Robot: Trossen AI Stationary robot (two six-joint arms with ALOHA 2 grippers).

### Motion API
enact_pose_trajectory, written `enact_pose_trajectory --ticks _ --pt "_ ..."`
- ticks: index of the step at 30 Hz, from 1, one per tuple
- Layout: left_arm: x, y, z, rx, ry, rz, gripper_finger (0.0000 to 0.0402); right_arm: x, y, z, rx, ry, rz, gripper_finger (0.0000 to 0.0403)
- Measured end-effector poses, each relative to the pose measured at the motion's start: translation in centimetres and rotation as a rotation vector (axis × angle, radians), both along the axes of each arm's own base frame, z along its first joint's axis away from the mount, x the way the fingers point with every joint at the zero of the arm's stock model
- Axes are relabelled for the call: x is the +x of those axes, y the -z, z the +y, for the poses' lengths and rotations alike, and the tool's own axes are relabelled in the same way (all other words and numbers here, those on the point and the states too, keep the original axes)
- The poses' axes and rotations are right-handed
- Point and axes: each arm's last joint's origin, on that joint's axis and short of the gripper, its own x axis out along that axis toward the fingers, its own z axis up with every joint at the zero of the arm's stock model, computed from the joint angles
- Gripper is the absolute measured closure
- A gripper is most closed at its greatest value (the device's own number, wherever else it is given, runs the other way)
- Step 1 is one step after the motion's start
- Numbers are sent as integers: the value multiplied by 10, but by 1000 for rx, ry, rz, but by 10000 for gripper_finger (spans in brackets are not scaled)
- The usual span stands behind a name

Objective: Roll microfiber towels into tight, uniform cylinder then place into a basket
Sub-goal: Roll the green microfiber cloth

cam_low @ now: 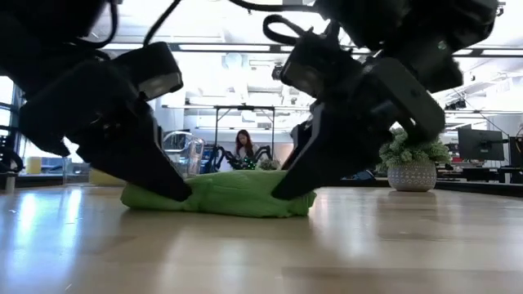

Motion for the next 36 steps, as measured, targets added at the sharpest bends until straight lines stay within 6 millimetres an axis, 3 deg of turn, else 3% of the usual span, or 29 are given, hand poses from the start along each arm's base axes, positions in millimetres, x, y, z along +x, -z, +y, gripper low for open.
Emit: enact_pose_trajectory --ticks 6,12,17,22,29,36 --pt "4 -7 11 -98 -6 -10 355 6 -13 12 -184 -18 58 261" --pt "8 -9 23 -177 -1 2 355 20 -56 24 -379 10 207 261" --pt "11 -11 30 -211 -16 -10 355 32 -81 36 -368 42 113 261" --pt "14 -13 37 -234 -17 -22 355 33 -58 36 -351 56 83 261" --pt "16 -16 49 -241 -47 -34 356 17 -23 29 -275 112 170 261" --pt "20 -17 62 -252 -54 -51 356 9 -17 33 -253 105 216 261"
